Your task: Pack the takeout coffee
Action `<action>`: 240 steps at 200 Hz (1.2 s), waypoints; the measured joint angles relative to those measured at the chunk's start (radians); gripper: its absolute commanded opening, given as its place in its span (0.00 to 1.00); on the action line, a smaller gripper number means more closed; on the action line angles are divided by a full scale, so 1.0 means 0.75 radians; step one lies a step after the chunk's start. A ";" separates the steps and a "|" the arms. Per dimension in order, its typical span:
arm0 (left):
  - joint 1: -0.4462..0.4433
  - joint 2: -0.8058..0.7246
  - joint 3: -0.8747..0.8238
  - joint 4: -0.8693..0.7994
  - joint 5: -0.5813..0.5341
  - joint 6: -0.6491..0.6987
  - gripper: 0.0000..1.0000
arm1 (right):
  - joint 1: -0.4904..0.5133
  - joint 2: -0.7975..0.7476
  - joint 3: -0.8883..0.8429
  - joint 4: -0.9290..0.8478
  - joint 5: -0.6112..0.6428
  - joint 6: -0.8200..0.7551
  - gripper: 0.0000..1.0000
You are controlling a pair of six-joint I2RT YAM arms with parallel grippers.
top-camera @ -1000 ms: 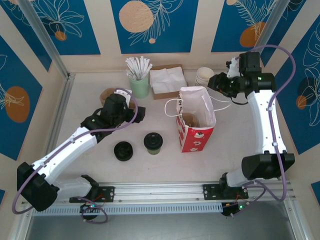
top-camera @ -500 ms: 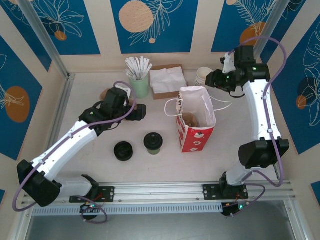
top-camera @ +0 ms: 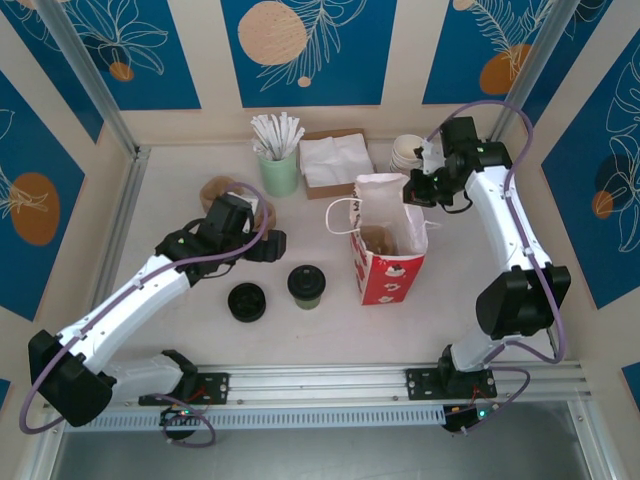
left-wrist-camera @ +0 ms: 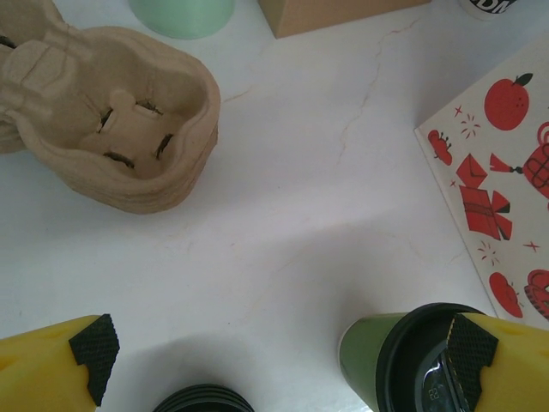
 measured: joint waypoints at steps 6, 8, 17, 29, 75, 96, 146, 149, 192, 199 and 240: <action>0.000 -0.001 0.000 0.001 0.000 -0.001 0.99 | 0.010 -0.024 -0.023 0.024 -0.004 -0.005 0.00; 0.000 -0.001 0.000 0.001 0.000 -0.001 0.99 | 0.013 -0.035 -0.034 0.033 -0.004 -0.007 0.00; 0.000 -0.005 -0.002 0.003 -0.001 -0.001 0.99 | 0.034 -0.102 -0.100 0.083 -0.002 -0.014 0.00; 0.000 -0.024 -0.015 0.022 -0.002 -0.005 0.99 | 0.069 -0.215 -0.196 0.147 0.001 -0.026 0.00; 0.000 -0.115 -0.030 0.061 -0.052 -0.022 0.99 | 0.149 -0.623 -0.441 0.397 0.004 -0.035 0.00; 0.000 -0.117 -0.030 0.062 -0.058 -0.034 0.99 | 0.149 -0.644 -0.445 0.444 0.008 -0.030 0.00; 0.000 -0.110 -0.024 0.051 -0.057 -0.035 0.99 | 0.144 -0.497 -0.386 0.390 0.051 0.084 0.00; 0.000 -0.107 -0.020 0.047 -0.057 -0.035 0.99 | 0.142 -0.484 -0.371 0.379 0.053 0.092 0.00; -0.006 -0.047 0.053 0.015 -0.057 -0.034 0.99 | 0.125 -0.326 -0.140 0.205 0.057 0.300 0.00; -0.020 -0.045 0.057 0.014 -0.063 -0.034 0.99 | 0.119 -0.310 -0.117 0.174 0.054 0.335 0.00; -0.204 -0.057 0.025 0.020 -0.179 -0.037 0.96 | 0.047 -0.262 -0.084 0.061 -0.012 0.518 0.01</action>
